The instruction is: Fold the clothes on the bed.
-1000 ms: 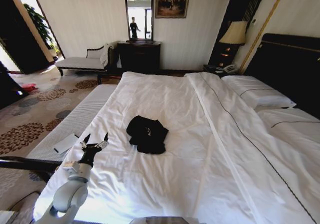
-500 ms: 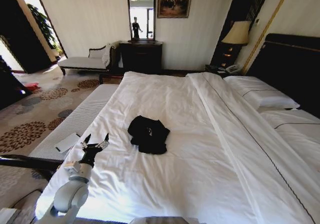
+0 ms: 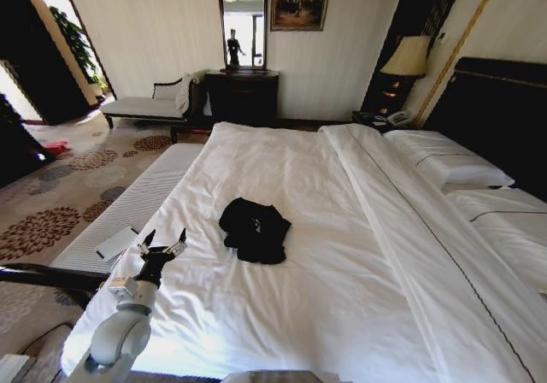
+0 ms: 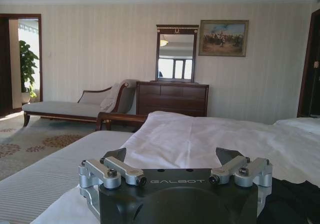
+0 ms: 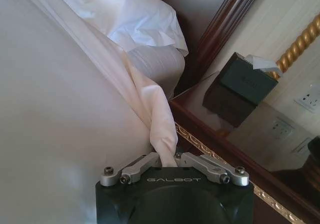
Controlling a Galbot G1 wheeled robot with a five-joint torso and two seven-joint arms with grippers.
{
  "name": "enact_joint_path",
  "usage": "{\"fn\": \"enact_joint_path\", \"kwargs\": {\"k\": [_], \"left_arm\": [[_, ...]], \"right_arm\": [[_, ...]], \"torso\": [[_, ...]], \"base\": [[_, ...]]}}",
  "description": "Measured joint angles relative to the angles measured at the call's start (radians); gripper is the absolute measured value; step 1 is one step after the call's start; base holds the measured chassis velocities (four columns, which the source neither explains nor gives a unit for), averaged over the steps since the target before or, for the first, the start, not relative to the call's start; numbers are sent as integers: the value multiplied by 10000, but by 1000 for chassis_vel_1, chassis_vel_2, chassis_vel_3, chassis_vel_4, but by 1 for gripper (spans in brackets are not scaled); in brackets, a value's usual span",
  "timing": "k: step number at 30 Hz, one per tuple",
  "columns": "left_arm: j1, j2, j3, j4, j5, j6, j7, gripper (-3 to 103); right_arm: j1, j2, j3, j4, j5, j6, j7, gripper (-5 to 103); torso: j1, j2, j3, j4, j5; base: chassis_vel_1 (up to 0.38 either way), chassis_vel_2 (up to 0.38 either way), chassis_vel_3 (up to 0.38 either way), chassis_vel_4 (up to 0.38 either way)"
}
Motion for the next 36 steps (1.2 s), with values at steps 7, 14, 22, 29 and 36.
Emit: {"fn": "enact_joint_path", "kwargs": {"k": [7,14,22,29,36], "left_arm": [[70,-11,-15,-109,26,-12,9,100],[80,47,-20,-189,28,-8,8,100],[60,30,35,-197,53,4,5,100],[103,17,-49,-278,66,-55,23,100],[291,-12,-166,-291,177,-418,196,100]], "right_arm": [[-79,79,21,369,511,646,-192,26],[-300,138,189,830,497,1515,-599,53],[-590,250,544,1906,973,1874,-729,80],[-861,433,570,3854,1585,3616,-2338,100],[-855,751,-174,6361,1823,4057,-3854,100]], "torso": [[-1,1,0,-11,4],[-1,0,0,4,3],[-1,1,0,3,4],[-1,1,0,5,1],[-1,1,0,6,-2]], "base": [[0,0,0,0],[0,0,0,0],[0,0,0,0],[0,0,0,0],[0,0,0,0]]}}
